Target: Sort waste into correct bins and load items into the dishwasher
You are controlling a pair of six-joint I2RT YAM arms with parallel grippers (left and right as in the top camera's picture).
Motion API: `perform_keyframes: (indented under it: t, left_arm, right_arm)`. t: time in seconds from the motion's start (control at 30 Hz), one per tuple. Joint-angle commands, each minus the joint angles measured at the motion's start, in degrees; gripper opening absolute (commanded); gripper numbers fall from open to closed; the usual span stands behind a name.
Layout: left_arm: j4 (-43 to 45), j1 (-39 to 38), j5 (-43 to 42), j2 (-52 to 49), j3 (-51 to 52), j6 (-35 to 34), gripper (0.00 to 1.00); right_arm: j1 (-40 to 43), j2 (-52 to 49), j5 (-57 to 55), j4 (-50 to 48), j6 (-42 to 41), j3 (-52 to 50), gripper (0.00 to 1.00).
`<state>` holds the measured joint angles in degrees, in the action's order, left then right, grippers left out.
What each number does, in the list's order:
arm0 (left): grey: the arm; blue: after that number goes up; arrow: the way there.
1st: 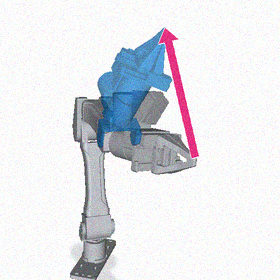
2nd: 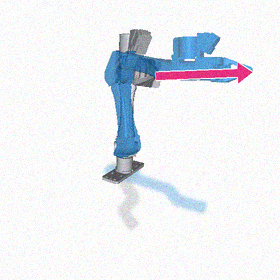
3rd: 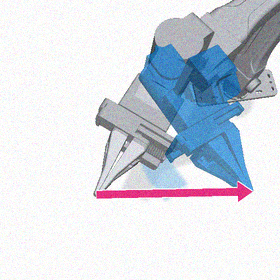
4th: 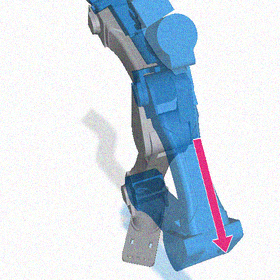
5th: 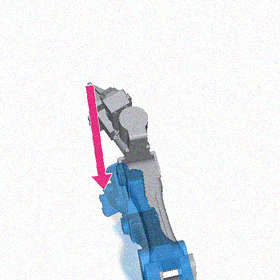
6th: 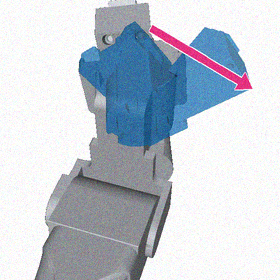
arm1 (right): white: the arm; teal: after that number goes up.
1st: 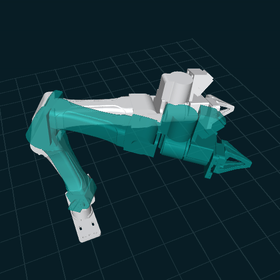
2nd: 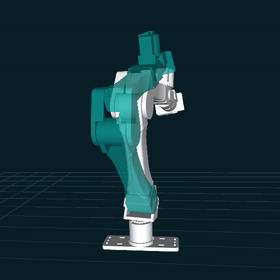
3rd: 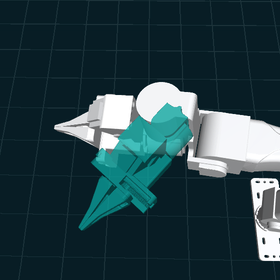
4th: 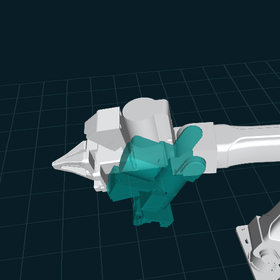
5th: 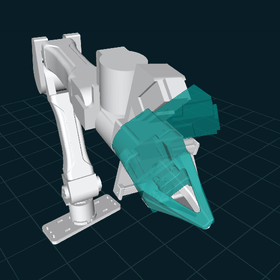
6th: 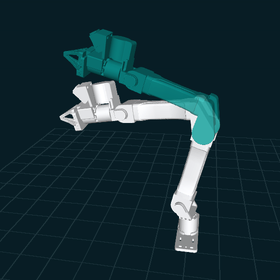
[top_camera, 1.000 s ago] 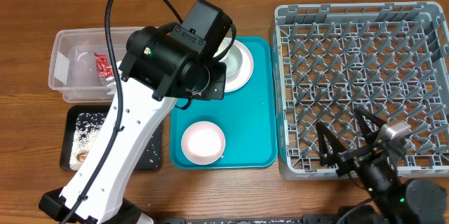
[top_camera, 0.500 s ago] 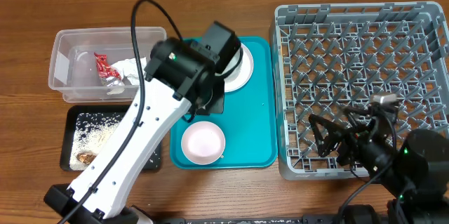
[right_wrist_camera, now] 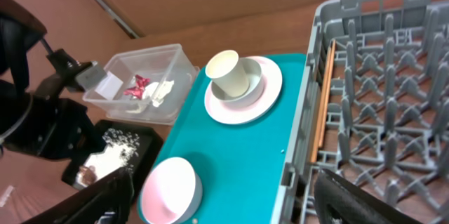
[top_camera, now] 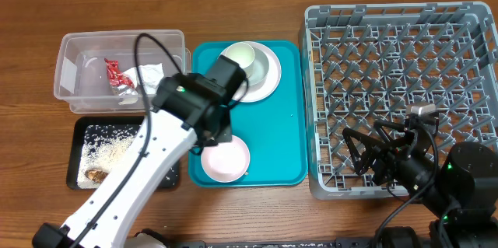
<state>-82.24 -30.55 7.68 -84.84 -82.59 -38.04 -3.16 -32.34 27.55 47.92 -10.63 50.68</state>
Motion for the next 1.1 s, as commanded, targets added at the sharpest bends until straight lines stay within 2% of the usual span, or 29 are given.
perform_keyframes:
  t: [0.0, 0.2, 0.33, 0.4, 0.6, 0.73, 1.07]
  left_arm:
    - [1.6, 4.5, 1.5, 4.0, 0.3, -2.3, 0.04]
    - [4.4, 11.8, -0.1, 8.4, 0.3, -2.3, 0.04]
    - [4.7, 16.0, 0.4, 9.1, 0.3, -2.3, 0.04]
    - [4.7, 18.7, 0.3, 9.1, 0.3, -2.3, 0.04]
    - [5.1, 27.8, -6.2, 9.1, 0.4, -1.9, 0.04]
    - [6.0, 31.4, -7.3, 9.1, 0.4, -0.4, 0.04]
    - [6.5, 38.5, -7.2, 9.1, 0.4, 0.3, 0.04]
  right_arm:
    - [-0.4, -1.6, -0.9, -1.0, 0.1, 1.1, 0.8]
    - [-1.2, -10.8, 0.2, -1.1, 0.2, 1.2, 0.69]
    - [-5.8, -19.3, 0.8, -2.5, 0.1, 1.7, 0.56]
    - [-9.8, -23.5, 0.5, -3.4, 0.1, 2.4, 0.53]
    - [-24.1, -33.2, -6.7, -7.0, 0.1, 3.3, 0.52]
    - [-32.7, -38.2, -10.7, -10.8, 0.1, 3.3, 0.52]
    - [-47.1, -49.2, -11.3, -27.6, 0.1, 3.3, 0.52]
